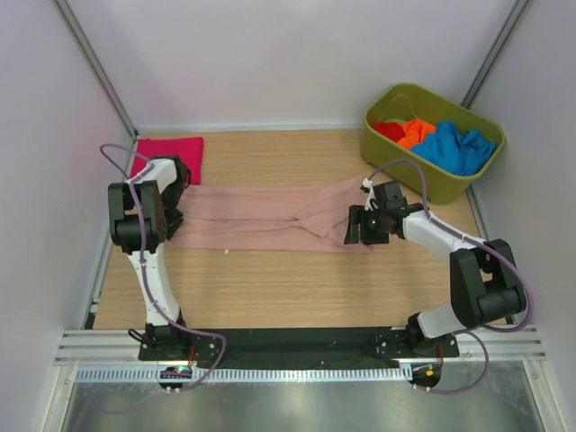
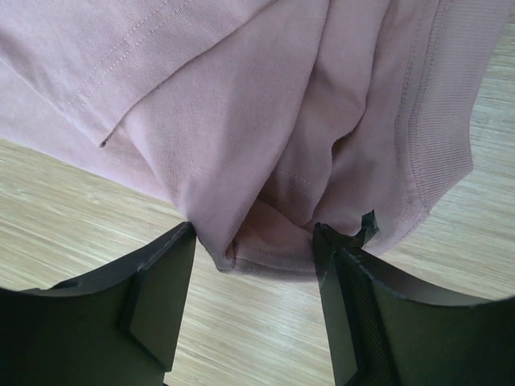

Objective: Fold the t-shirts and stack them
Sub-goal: Fold the tshirt

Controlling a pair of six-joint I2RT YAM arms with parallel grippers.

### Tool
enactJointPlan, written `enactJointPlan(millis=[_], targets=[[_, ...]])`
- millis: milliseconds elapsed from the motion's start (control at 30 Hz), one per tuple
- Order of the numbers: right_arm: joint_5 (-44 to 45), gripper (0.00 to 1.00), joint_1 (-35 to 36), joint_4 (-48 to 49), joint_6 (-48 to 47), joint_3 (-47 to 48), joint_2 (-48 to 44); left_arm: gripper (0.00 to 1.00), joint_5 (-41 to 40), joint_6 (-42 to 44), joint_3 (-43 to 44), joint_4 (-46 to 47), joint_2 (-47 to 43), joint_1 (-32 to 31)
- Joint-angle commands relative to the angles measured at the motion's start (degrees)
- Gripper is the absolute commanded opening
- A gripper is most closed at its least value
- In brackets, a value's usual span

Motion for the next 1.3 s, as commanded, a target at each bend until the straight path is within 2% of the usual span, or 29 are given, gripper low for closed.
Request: enactJointPlan(millis=[0,67,100,133,367,567,867,1133,1267], targets=[[-0.7,0.66,-0.2,2.7,0.0,-1.0,-0.9,0.43,-1.1,-0.9,2.2,1.8,1.0,0.5],[-0.3,0.61,-0.1,2.6,1.2,-1.6,-2.6,0.43,-1.4,-0.9,2.7,1.5,1.5,0.5],[-0.3,0.53,-0.2,2.2,1.7,-1.9,-3.3,0.43,-1.5,-0.9,2.9,1.2,1.7,0.5],[0.1,0.49,-0.1,1.8,2.3,-2.3,-4.0,0.43,-1.8,-1.0,3.0,0.5,2.1,0.5],[2.6,0.31,-0.2,-1.1,6.6,-5.8,-10.5,0.43,-3.1,-1.1,2.2,0.0,0.9,0.6],[7.9,0.01,-0.7,-7.4,9.9,-3.5,-7.7,0.43,-4.4,-1.2,1.4,-0.5,0.3,0.6],[12.3,0.01,-2.3,-12.7,15.9,-4.6,-4.8,0.43,-7.1,-1.6,0.0,-1.6,0.8,0.8],[13.1,0.01,-2.3,-15.4,18.6,-4.6,-9.1,0.43,-9.9,-3.8,-2.3,-3.7,0.0,1.0],[12.5,0.01,-2.3,-14.7,20.9,-7.9,-11.0,0.45,-9.7,-6.0,-5.2,-4.5,-2.5,1.4]])
